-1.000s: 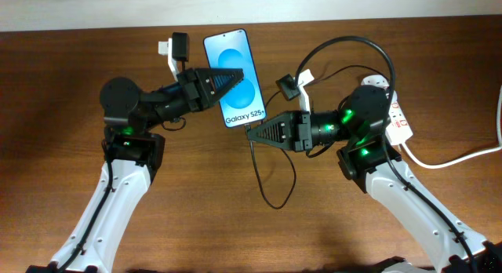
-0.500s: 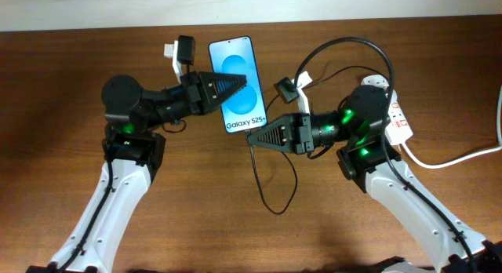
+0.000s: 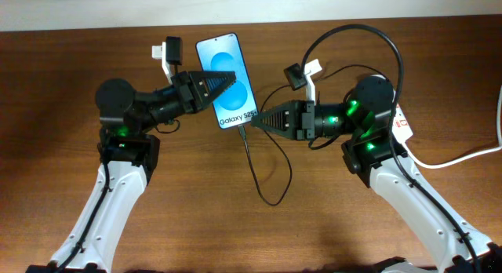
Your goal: Plug charger to phone and switch on socket
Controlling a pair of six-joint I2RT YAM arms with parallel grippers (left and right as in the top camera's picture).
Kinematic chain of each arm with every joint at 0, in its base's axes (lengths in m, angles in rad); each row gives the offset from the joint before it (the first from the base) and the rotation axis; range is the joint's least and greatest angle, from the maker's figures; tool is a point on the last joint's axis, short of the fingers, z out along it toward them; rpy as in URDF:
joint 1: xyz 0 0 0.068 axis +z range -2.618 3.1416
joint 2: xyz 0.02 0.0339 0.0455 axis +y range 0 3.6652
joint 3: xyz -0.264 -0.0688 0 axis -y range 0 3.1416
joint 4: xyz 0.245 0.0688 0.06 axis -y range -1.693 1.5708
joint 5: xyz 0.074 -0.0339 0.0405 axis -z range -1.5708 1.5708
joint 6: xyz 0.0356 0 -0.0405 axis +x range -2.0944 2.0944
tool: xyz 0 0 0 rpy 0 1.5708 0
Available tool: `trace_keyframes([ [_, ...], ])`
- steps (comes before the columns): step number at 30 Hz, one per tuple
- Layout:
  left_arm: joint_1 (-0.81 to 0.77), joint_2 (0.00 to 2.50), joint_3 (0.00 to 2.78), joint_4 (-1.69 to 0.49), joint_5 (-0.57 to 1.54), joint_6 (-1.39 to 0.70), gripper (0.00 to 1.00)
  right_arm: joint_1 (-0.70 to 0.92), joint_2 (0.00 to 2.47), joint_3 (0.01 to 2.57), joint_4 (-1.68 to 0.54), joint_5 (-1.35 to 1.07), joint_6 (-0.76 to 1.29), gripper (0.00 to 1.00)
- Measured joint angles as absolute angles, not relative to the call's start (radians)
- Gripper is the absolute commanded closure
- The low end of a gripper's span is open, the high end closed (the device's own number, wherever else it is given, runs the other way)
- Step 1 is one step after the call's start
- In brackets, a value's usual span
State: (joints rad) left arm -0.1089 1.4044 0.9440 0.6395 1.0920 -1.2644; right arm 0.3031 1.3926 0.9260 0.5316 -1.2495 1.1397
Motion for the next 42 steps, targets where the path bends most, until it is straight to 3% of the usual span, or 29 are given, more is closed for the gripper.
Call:
trace_keyframes([
  [4,-0.109,1.405,0.944,0.586,1.097,-1.206,1.00,0.302,1.392,0.933,0.500,-1.269,1.106,0.62],
  [5,-0.110,1.403,0.948,0.501,1.095,-1.174,1.00,0.301,1.392,0.933,0.498,-1.282,1.095,0.58],
  [8,-0.110,1.403,0.936,0.067,0.991,-1.007,1.00,0.301,1.393,0.934,0.496,-1.315,1.051,0.35],
  [10,-0.110,1.404,0.929,-0.066,0.877,-0.899,1.00,0.300,1.392,0.937,0.462,-1.327,0.993,0.24],
  [16,-0.110,1.513,0.931,-0.125,0.743,-0.711,1.00,0.295,1.388,0.955,-0.111,-1.273,0.610,0.03],
  [19,-0.110,1.670,0.931,-0.123,0.734,-0.636,0.99,0.274,1.388,0.958,-0.339,-1.184,0.458,0.02],
  [23,-0.111,1.682,0.931,-0.116,0.682,-0.566,0.96,0.271,1.389,0.955,-0.600,-0.785,0.394,0.02],
  [28,-0.110,1.694,0.931,-0.115,0.588,-0.522,0.97,0.271,1.389,0.955,-0.678,-0.378,0.385,0.02],
  [42,-0.111,1.829,0.931,-0.125,0.534,-0.490,0.89,0.271,1.389,0.955,-0.677,-0.303,0.381,0.02],
])
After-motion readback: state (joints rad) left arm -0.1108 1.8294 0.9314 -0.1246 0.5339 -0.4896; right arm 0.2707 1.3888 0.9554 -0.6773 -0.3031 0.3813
